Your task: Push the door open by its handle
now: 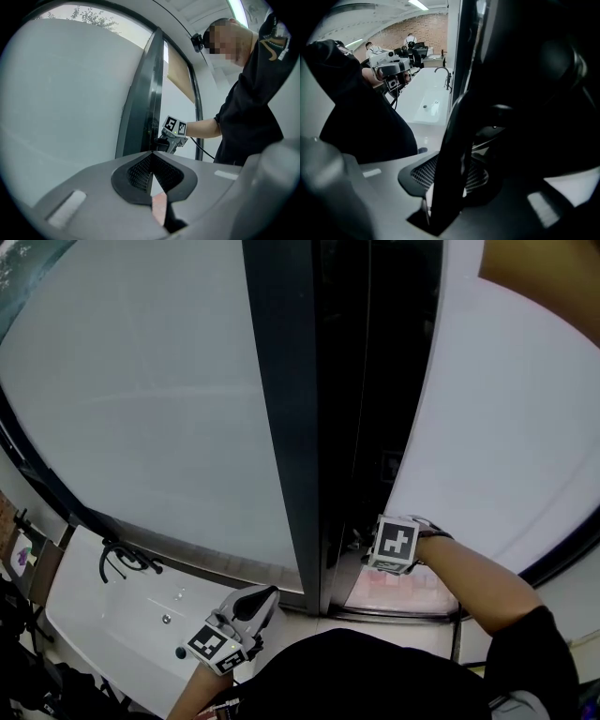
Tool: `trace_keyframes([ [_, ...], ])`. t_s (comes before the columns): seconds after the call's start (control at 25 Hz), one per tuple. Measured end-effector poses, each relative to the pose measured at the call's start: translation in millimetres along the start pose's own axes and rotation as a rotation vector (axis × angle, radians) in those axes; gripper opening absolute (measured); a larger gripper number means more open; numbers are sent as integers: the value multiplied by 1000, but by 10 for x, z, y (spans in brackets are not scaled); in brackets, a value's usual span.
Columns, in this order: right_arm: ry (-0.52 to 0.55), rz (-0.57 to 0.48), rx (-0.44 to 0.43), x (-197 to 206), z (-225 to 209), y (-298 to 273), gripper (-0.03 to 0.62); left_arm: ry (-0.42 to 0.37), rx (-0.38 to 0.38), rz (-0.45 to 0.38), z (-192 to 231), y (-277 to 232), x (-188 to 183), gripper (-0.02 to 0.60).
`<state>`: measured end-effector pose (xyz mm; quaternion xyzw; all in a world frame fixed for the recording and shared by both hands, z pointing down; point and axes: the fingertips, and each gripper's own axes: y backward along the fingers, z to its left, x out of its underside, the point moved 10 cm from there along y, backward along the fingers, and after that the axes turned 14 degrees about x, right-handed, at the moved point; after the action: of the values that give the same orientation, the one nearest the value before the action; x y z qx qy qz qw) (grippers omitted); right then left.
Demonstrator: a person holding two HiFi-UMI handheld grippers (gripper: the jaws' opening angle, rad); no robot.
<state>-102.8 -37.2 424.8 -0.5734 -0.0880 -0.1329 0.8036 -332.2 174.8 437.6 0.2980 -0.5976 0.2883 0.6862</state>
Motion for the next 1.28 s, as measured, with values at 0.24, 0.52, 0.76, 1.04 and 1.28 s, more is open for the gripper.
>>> trace_keyframes([
  [0.24, 3, -72, 56, -21, 28, -10, 129, 11, 21, 20, 112, -22, 8, -2],
  [0.52, -27, -111, 80, 9, 51, -32, 129, 12, 11, 24, 178, 26, 19, -2],
  [0.76, -30, -119, 77, 6, 48, -20, 129, 25, 12, 30, 244, 70, 55, -2],
  [1.04, -40, -166, 67, 26, 51, -47, 126, 43, 30, 12, 282, 54, 100, -2],
  [1.28, -90, -268, 109, 82, 69, -66, 120, 66, 36, 15, 330, 103, 157, -2],
])
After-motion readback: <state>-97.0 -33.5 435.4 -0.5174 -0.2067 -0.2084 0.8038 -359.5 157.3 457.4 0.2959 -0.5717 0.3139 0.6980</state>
